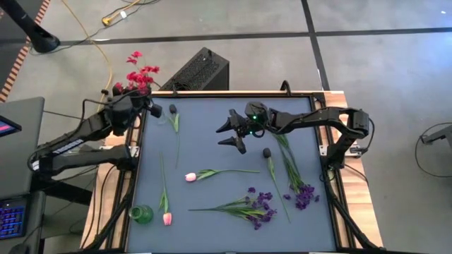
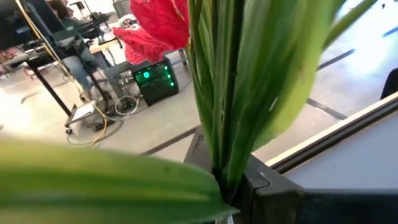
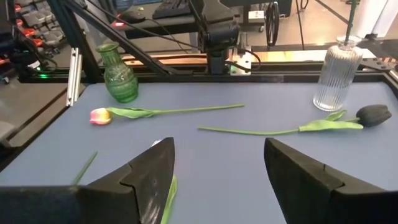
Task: Sort flowers into vase by color
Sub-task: Put the left red flowers into the transparent vase
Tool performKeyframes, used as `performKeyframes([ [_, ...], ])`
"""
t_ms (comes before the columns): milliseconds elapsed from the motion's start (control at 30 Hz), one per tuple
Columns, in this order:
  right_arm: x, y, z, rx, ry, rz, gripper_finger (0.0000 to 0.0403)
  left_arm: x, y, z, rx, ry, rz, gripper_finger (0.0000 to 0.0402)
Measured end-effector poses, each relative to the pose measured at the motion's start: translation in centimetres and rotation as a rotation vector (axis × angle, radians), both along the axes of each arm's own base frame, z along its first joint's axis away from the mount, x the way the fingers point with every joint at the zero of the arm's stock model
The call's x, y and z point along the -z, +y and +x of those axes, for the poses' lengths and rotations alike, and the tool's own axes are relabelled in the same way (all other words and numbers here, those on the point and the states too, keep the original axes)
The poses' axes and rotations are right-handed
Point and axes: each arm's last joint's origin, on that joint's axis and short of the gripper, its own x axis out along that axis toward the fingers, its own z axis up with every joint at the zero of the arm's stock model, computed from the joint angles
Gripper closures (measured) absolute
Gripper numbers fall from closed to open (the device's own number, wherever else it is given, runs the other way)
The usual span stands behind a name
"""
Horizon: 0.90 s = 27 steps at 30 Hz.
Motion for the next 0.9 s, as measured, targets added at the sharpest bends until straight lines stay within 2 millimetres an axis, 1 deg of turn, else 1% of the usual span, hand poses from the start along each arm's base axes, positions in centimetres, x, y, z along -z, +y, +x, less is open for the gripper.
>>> performKeyframes([
  [200, 0.0, 0.0, 0.0, 0.0, 0.001, -0.001, 0.0129, 0.5, 0.4, 0.2, -0.027, 0.024, -0.03, 0.0396],
  [467, 0.0, 0.0, 0.0, -0.001, 0.001, -0.001, 0.0129, 3.6, 1.5, 0.7, -0.073, 0.036, -0.059, 0.0395],
  [800, 0.1, 0.5, 0.1, -0.012, 0.012, 0.008, 0.0129, 5.1, 2.5, 0.5, -0.024, -0.02, -0.109, 0.0394],
  [900, 0.1, 0.5, 0.1, -0.013, 0.014, 0.009, 0.0128, 5.5, 2.7, 0.4, -0.038, -0.012, -0.108, 0.0394],
])
